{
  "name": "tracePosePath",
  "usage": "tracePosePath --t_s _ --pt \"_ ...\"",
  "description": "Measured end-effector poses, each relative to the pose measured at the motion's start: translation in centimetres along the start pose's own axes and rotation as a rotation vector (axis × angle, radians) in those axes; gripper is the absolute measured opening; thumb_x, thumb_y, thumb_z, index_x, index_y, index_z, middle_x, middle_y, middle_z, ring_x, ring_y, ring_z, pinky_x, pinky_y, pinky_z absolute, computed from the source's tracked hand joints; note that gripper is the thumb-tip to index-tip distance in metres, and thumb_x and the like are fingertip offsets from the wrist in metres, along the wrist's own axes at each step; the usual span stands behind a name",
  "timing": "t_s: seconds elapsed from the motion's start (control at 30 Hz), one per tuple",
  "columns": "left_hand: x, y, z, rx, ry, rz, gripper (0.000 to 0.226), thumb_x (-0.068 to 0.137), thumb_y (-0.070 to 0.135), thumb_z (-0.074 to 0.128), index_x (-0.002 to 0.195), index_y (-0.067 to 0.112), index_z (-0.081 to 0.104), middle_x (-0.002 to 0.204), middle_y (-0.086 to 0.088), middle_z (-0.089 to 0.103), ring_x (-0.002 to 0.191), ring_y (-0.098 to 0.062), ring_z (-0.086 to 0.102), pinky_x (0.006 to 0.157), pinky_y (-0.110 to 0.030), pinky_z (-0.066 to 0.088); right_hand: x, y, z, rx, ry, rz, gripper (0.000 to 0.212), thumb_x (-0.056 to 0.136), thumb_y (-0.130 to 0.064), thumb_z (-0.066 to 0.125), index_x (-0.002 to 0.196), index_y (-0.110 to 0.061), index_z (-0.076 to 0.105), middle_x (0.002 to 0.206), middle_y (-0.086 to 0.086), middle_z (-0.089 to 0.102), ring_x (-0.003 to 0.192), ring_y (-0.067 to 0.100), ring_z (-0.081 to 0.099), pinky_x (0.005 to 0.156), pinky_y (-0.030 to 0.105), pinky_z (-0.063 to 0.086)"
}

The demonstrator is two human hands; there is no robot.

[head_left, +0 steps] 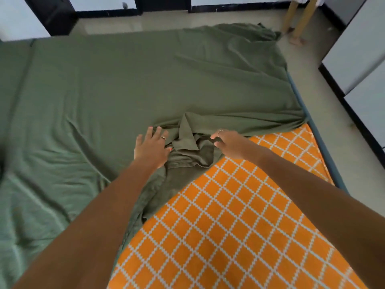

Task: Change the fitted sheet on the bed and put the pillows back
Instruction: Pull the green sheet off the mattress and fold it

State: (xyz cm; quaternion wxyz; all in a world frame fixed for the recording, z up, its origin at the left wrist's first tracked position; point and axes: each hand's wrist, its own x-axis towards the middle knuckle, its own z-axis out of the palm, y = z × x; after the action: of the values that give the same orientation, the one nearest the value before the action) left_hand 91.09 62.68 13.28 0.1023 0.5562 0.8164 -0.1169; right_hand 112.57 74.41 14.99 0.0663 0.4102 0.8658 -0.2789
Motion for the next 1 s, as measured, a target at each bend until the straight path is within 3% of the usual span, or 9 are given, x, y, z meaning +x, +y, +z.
tracePosePath --t_s 0.13,0.3,0.43,0.53,0.73,0.87,1.0 --pt "-3.1 5.8 -1.6 -0.064 -0.095 0.044 0.061 0.101 0.042 0.035 0.154 0.022 0.014 0.162 0.002 -0.001 0.148 -0.022 -0.009 0.118 -0.048 0.004 -5.6 4.4 -1.2 -0.014 -0.019 0.086 0.041 0.1 -0.02 0.043 0.14 -0.012 0.042 0.147 0.006 0.04 0.132 0.023 0.041 0.103 0.031 0.036" --pt "-6.3 17.3 -2.4 -0.04 -0.122 0.158 0.065 0.1 0.045 0.038 0.154 0.022 0.01 0.162 0.001 0.002 0.149 -0.025 -0.005 0.118 -0.048 0.009 -13.5 13.1 -3.2 -0.117 -0.028 0.14 0.047 0.098 -0.025 0.049 0.142 -0.014 0.04 0.149 0.006 0.037 0.134 0.024 0.039 0.108 0.036 0.035" --pt "-9.3 28.5 -4.4 -0.009 -0.162 0.214 0.07 0.1 0.046 0.04 0.155 0.02 0.006 0.162 0.0 -0.002 0.148 -0.028 -0.007 0.118 -0.049 0.007 -20.1 20.6 -7.2 -0.229 -0.029 0.087 0.054 0.096 -0.029 0.052 0.145 -0.016 0.035 0.154 0.007 0.029 0.138 0.025 0.035 0.11 0.037 0.032" --pt "-10.8 37.5 -6.5 -0.015 -0.091 0.211 0.071 0.099 0.045 0.043 0.154 0.021 0.007 0.162 0.001 0.002 0.148 -0.028 -0.004 0.117 -0.049 0.007 -25.0 26.1 -10.8 -0.303 0.045 0.009 0.055 0.097 -0.028 0.051 0.147 -0.016 0.033 0.157 0.004 0.024 0.139 0.026 0.034 0.11 0.037 0.031" --pt "-12.9 55.7 -10.7 -0.037 -0.168 0.355 0.07 0.098 0.042 0.047 0.154 0.023 0.01 0.162 0.002 0.005 0.149 -0.027 -0.003 0.118 -0.048 0.005 -33.1 38.9 -17.5 -0.16 0.075 0.02 0.058 0.095 -0.026 0.055 0.147 -0.014 0.033 0.156 0.009 0.025 0.143 0.021 0.025 0.115 0.031 0.02" --pt "-10.7 61.2 -14.4 -0.068 -0.102 0.371 0.066 0.099 0.042 0.044 0.154 0.023 0.014 0.162 0.001 0.009 0.149 -0.027 -0.002 0.117 -0.047 0.009 -34.3 45.2 -23.7 -0.165 0.157 0.054 0.055 0.095 -0.028 0.054 0.145 -0.014 0.035 0.154 0.005 0.031 0.139 0.022 0.033 0.114 0.033 0.025" --pt "-7.4 61.5 -16.6 -0.033 -0.062 0.262 0.067 0.097 0.044 0.046 0.153 0.023 0.016 0.161 0.001 0.013 0.148 -0.028 0.004 0.116 -0.046 0.016 -32.4 47.7 -27.2 -0.157 0.194 0.0 0.052 0.097 -0.03 0.05 0.146 -0.017 0.036 0.154 0.003 0.031 0.14 0.021 0.031 0.115 0.035 0.024"
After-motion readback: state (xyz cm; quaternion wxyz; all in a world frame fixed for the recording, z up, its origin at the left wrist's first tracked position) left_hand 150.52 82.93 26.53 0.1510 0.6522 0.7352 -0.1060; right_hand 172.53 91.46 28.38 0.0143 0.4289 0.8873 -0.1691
